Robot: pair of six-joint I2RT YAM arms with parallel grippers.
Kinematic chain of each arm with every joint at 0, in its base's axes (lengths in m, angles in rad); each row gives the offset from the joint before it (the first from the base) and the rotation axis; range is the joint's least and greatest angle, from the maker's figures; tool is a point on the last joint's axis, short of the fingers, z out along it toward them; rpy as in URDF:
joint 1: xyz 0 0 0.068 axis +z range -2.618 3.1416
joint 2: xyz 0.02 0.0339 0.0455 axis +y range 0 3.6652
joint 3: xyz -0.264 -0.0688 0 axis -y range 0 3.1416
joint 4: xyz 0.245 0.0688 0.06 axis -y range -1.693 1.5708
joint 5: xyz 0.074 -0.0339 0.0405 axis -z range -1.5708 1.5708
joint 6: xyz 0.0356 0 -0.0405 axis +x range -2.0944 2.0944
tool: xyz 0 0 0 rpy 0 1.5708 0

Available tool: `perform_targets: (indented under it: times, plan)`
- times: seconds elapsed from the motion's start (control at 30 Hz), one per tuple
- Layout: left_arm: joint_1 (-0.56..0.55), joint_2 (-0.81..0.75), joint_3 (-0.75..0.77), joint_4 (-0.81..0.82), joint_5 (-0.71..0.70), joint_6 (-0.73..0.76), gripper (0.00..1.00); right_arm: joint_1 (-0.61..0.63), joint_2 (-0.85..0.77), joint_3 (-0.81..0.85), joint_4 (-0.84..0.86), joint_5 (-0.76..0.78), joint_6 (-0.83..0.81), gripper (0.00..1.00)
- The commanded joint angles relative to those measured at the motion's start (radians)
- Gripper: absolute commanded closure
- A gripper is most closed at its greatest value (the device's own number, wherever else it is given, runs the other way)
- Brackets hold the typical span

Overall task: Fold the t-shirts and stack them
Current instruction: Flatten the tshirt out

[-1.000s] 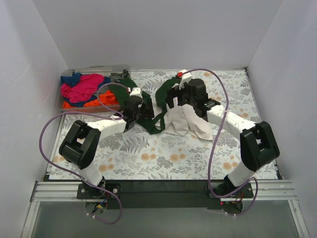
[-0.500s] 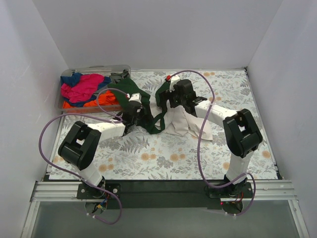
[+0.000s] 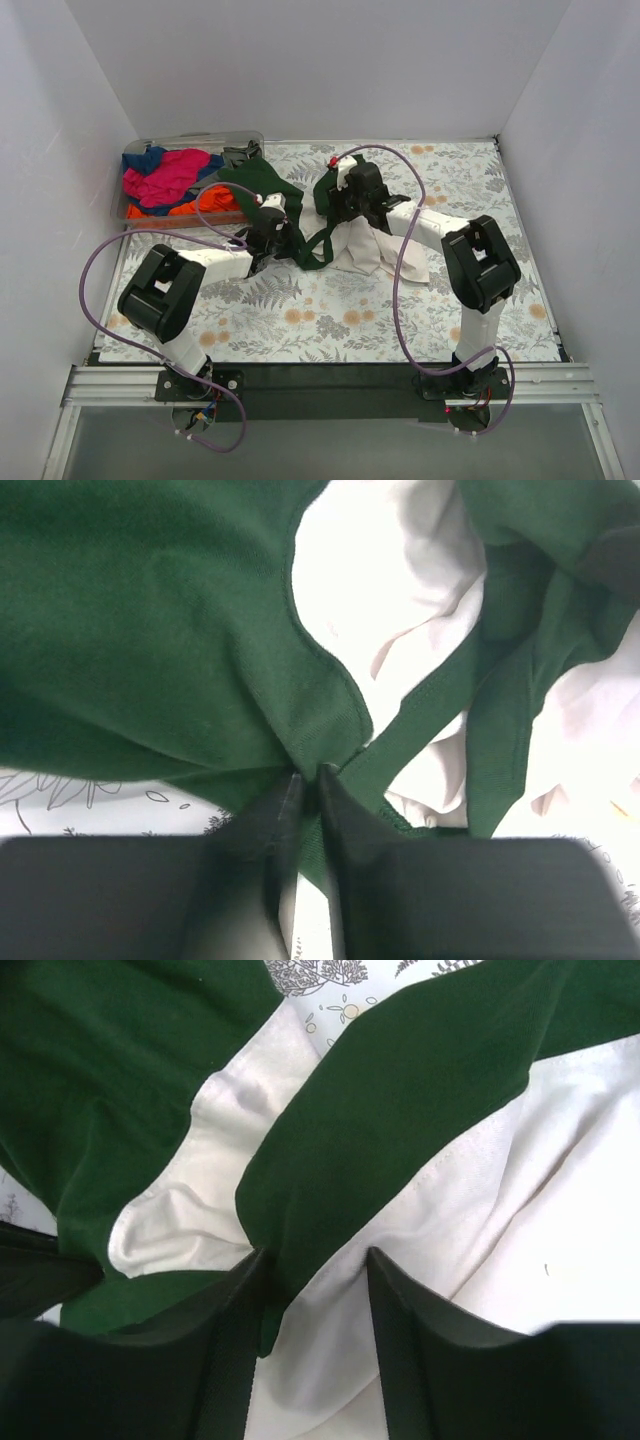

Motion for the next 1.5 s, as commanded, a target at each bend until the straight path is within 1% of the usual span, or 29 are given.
perform_targets:
  times: [0.0, 0.03, 0.07, 0.1, 0.13, 0.2, 0.33, 0.47, 0.5, 0.57, 0.6, 0.7, 0.73, 0.8, 0.83, 0.93, 0.97, 1.0, 1.03, 1.1, 1.13, 1.17, 1.2, 1.27, 1.3, 1.37, 1.4, 1.43, 1.47]
  plan:
    - [-0.003, -0.015, -0.004, 0.018, 0.001, 0.006, 0.93, 0.003, 0.025, 0.052, -0.015, 0.006, -0.007, 0.74]
    - [-0.003, -0.012, -0.001, 0.017, 0.002, 0.006, 0.98, 0.003, 0.026, 0.056, -0.015, 0.007, -0.009, 0.79]
    - [-0.003, -0.012, 0.0, 0.021, 0.004, 0.005, 1.0, 0.004, 0.028, 0.058, -0.018, 0.012, -0.01, 0.83]
    - [-0.003, -0.01, 0.003, 0.024, 0.008, 0.006, 1.0, 0.004, 0.025, 0.055, -0.018, 0.019, -0.012, 0.94]
    - [-0.003, -0.01, 0.006, 0.026, 0.013, 0.008, 1.0, 0.003, 0.02, 0.053, -0.018, 0.029, -0.012, 0.99]
    - [-0.003, -0.01, 0.015, 0.04, 0.022, 0.016, 1.0, 0.003, -0.006, 0.037, -0.016, 0.056, -0.02, 0.99]
    - [0.008, -0.003, 0.074, 0.044, 0.017, 0.022, 1.0, -0.02, -0.102, -0.02, -0.016, 0.185, -0.026, 0.99]
    - [0.017, 0.066, 0.228, 0.09, 0.163, 0.04, 1.0, -0.085, -0.268, -0.086, -0.016, 0.225, -0.023, 0.99]
    - [0.017, 0.094, 0.33, 0.087, 0.186, 0.058, 1.0, -0.096, -0.292, -0.101, -0.016, 0.242, -0.024, 0.99]
    - [0.018, 0.19, 0.47, 0.042, 0.25, 0.071, 1.0, -0.126, -0.357, -0.108, -0.019, 0.295, -0.032, 0.99]
    - [0.02, 0.223, 0.608, 0.028, 0.267, 0.077, 1.0, -0.137, -0.377, -0.111, -0.019, 0.303, -0.032, 0.99]
    - [0.031, 0.332, 0.802, -0.018, 0.326, 0.085, 1.0, -0.183, -0.446, -0.102, -0.021, 0.305, -0.03, 0.99]
    - [0.034, 0.381, 0.925, -0.034, 0.332, 0.085, 1.0, -0.203, -0.463, -0.085, -0.019, 0.315, -0.03, 0.99]
    - [0.052, 0.428, 1.056, -0.06, 0.394, 0.085, 1.0, -0.214, -0.507, -0.062, -0.019, 0.331, -0.069, 0.99]
    - [0.057, 0.467, 1.168, -0.06, 0.409, 0.082, 1.0, -0.215, -0.521, -0.051, -0.021, 0.346, -0.075, 0.99]
    - [0.08, 0.521, 1.332, -0.052, 0.49, 0.063, 1.0, -0.218, -0.59, -0.028, -0.022, 0.363, -0.095, 0.99]
    - [0.086, 0.525, 1.348, -0.031, 0.51, 0.052, 1.0, -0.217, -0.633, -0.031, -0.021, 0.358, -0.098, 0.99]
    - [0.101, 0.525, 1.355, -0.008, 0.533, 0.045, 1.0, -0.217, -0.656, -0.037, -0.021, 0.352, -0.096, 0.99]
    - [0.109, 0.507, 1.344, 0.023, 0.595, 0.036, 1.0, -0.214, -0.679, -0.048, -0.021, 0.325, -0.093, 0.99]
    - [0.142, 0.457, 1.24, 0.208, 0.669, -0.004, 1.0, -0.192, -0.766, -0.092, -0.01, 0.306, -0.09, 0.99]
    - [0.155, 0.438, 1.199, 0.209, 0.677, -0.02, 1.0, -0.177, -0.767, -0.109, -0.01, 0.303, -0.09, 0.99]
    - [0.17, 0.42, 1.106, 0.271, 0.676, -0.033, 1.0, -0.16, -0.799, -0.124, -0.006, 0.302, -0.092, 0.99]
    - [0.201, 0.386, 1.067, 0.285, 0.671, -0.058, 1.0, -0.121, -0.81, -0.155, -0.007, 0.3, -0.092, 0.99]
    - [0.236, 0.357, 0.981, 0.281, 0.625, -0.076, 1.0, -0.07, -0.823, -0.187, -0.007, 0.296, -0.084, 0.99]
    - [0.265, 0.328, 0.894, 0.273, 0.604, -0.075, 1.0, -0.013, -0.825, -0.218, -0.009, 0.296, -0.081, 0.99]
    - [0.288, 0.304, 0.812, 0.239, 0.503, -0.054, 1.0, 0.039, -0.805, -0.25, -0.007, 0.259, -0.055, 0.99]
    - [0.302, 0.285, 0.739, 0.226, 0.473, -0.037, 1.0, 0.088, -0.791, -0.265, -0.004, 0.236, -0.044, 0.99]
    - [0.308, 0.278, 0.711, 0.212, 0.45, -0.012, 1.0, 0.113, -0.776, -0.293, 0.004, 0.21, -0.041, 0.99]
    - [0.311, 0.271, 0.685, 0.181, 0.427, -0.003, 0.93, 0.14, -0.736, -0.302, 0.007, 0.204, -0.041, 0.99]
